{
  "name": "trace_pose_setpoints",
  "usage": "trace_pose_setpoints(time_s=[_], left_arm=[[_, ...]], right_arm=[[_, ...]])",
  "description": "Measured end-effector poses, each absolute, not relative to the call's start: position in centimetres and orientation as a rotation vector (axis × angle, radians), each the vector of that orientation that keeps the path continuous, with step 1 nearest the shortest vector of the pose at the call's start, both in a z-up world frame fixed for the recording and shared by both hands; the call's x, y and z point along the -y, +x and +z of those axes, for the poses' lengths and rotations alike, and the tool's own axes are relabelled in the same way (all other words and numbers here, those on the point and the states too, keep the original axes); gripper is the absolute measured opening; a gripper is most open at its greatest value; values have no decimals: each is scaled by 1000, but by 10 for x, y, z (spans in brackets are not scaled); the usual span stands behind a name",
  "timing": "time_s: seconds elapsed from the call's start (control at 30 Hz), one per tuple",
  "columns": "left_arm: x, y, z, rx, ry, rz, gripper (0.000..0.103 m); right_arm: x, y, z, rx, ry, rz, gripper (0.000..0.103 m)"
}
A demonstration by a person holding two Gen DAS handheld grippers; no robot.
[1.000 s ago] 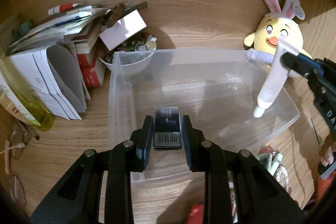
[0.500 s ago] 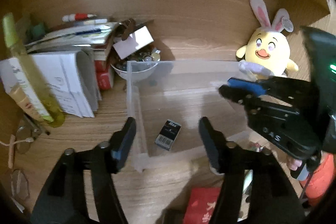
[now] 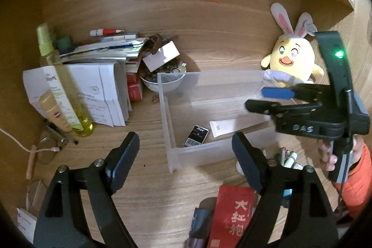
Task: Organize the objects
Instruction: 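Lower the pink-white tube into the clear bin and open the right gripper, then grasp the black cylindrical bottle with the left gripper while the right grasps the green bottle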
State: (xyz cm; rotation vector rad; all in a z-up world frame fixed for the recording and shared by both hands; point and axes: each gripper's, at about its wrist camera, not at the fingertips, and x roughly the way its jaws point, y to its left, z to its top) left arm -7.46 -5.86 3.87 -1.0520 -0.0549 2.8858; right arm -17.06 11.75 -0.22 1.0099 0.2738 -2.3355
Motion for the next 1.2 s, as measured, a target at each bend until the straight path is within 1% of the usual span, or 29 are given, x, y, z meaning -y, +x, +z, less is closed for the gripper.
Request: trace_pose_setpoints(time_s=[0.07,0.17,0.2,0.27,0.47,0.63,0.83,1.1,1.17,1.2], left_arm=[[60,-69,39,52,-1050,2888,85],[60,-61,38,49,-1056,2892,89],[61,-57,36,50,-1061,2893,89],[60,-53,34,47,-1071,2892,90],[59,-40,17,47,-1137,2878,91],[59,-26,-3,86,-1201,2852,91],[64,-12,-22,145,-1262,2835,91],[73,-4,-34,221,-1297,2817,90],[74,-5,-36,227,-1307,2816,83],[74,-6,-38,226,-1316,2811,81]], right_arm=[[-124,-160,6,-301,963,-2376,54],[-135,-142,17,-334,893,-2417,58],[-139,-137,20,-336,879,-2423,63],[-147,-125,23,-310,868,-2421,69],[-166,-94,24,-221,867,-2383,69],[-181,-71,16,-231,847,-2448,69],[-200,-54,-5,-197,933,-2461,69],[-213,-43,-29,-145,1046,-2422,69],[-214,-39,-32,-145,1055,-2412,69],[-214,-37,-33,-143,1059,-2404,69]])
